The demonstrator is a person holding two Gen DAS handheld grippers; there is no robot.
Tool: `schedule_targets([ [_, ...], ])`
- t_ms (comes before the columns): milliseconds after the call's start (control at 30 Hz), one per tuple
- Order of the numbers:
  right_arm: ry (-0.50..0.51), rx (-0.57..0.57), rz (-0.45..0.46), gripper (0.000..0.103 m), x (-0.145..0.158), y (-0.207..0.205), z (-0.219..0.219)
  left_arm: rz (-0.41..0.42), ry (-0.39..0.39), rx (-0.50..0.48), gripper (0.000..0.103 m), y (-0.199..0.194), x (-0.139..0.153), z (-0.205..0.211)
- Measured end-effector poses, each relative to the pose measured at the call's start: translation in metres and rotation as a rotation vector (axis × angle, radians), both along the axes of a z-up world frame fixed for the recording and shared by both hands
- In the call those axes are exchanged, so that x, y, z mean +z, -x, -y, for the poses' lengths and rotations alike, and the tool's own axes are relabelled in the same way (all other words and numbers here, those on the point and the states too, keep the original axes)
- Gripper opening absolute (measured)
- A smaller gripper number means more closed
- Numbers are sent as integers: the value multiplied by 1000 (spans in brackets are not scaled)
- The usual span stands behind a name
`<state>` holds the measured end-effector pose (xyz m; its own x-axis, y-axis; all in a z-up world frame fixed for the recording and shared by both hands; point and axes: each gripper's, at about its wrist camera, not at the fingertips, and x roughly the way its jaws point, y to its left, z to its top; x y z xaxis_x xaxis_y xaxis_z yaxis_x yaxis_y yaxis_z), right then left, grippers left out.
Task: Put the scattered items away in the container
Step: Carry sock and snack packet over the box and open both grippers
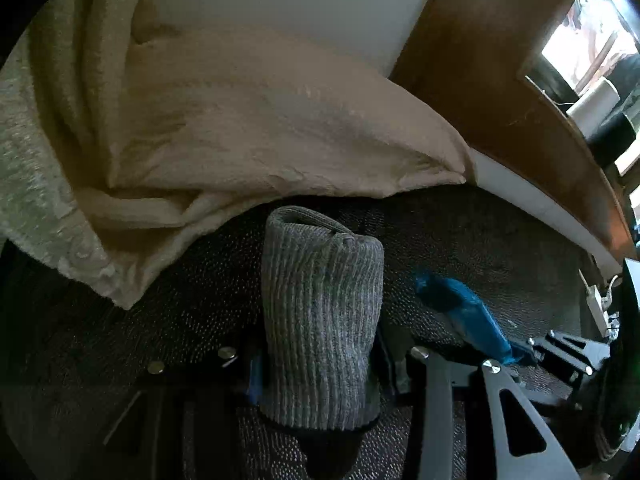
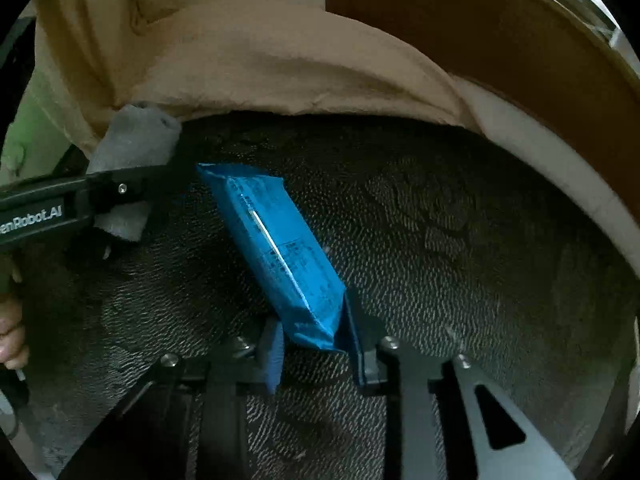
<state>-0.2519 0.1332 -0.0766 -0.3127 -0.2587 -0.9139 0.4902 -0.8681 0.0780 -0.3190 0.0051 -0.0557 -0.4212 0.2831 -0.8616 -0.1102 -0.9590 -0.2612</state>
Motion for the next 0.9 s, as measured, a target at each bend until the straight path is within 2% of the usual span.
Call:
schedule_targets([
  [267, 109, -70, 47, 28, 33, -42, -34, -20, -4, -26, 45, -25, 18, -13],
  [367, 124, -107, 41, 28, 49, -62, -54, -33, -1, -50, 45, -41, 30, -21],
  [500, 130, -161, 17, 28, 81, -68, -60, -52, 0, -86, 45, -65, 46, -37],
  [600, 138, -200, -7, 28, 67, -103, -55, -71, 1, -125, 45, -87, 59, -54],
  [733, 141, -262, -39, 28, 90, -134, -98, -89, -5, -180, 45, -119, 78, -76],
  [900, 136, -365, -69, 28, 111, -182, -143, -111, -9, -267, 45, -155, 93, -126],
])
